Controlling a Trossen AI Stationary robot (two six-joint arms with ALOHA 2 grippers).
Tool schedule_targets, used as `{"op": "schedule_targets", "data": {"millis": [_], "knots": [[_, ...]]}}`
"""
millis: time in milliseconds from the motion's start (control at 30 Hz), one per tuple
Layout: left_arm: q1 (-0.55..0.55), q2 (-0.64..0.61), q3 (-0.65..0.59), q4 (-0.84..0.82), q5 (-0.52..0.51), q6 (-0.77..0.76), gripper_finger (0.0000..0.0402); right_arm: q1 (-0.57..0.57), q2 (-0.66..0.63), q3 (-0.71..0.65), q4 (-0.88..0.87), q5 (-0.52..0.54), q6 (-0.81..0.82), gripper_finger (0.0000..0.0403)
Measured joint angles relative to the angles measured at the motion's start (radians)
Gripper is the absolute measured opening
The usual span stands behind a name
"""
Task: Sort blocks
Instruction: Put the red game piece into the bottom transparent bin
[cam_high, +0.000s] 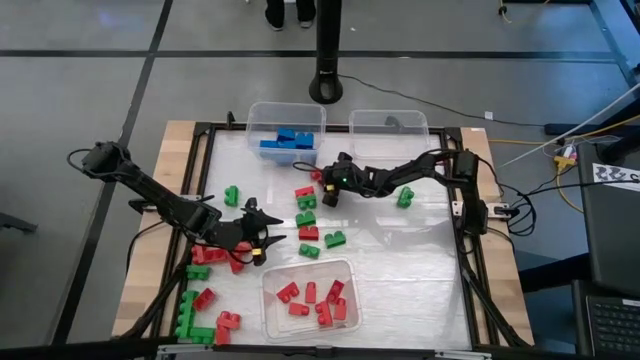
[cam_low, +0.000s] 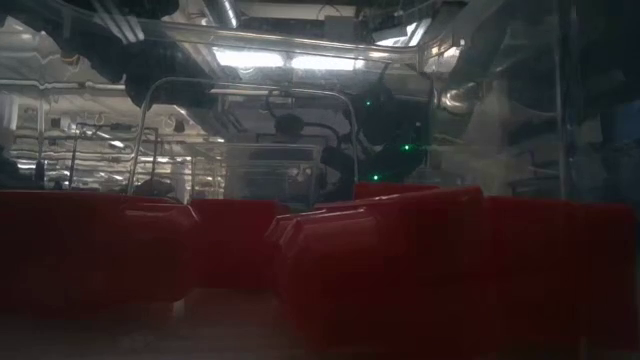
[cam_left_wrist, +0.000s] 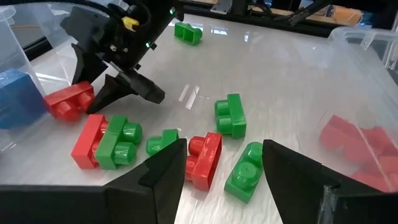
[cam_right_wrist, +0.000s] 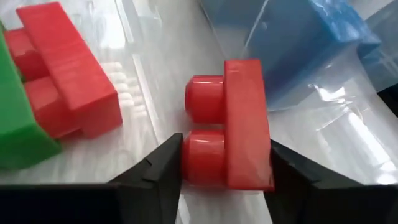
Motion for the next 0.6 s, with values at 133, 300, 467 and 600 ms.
{"op": "schedule_targets", "data": {"millis": [133, 300, 467, 600], "knots": [[0.000, 0.000, 0.000, -0.003, 0.000, 0.000, 0.0198, 0.000, 0.000, 0.000, 0.013, 0.009, -0.068, 0.0167], [-0.003, 0.000, 0.000, -0.006, 0.000, 0.001, 0.0198, 0.000, 0.000, 0.000, 0.023, 0.009, -0.085, 0.0169], [-0.005, 0.000, 0.000, -0.007, 0.000, 0.003, 0.0198, 0.012, -0.047, -0.001, -0.009, -0.008, -0.113, 0.0176], [-0.005, 0.000, 0.000, -0.007, 0.000, 0.003, 0.0198, 0.037, -0.132, -0.001, -0.065, -0.028, -0.160, 0.0169]]}}
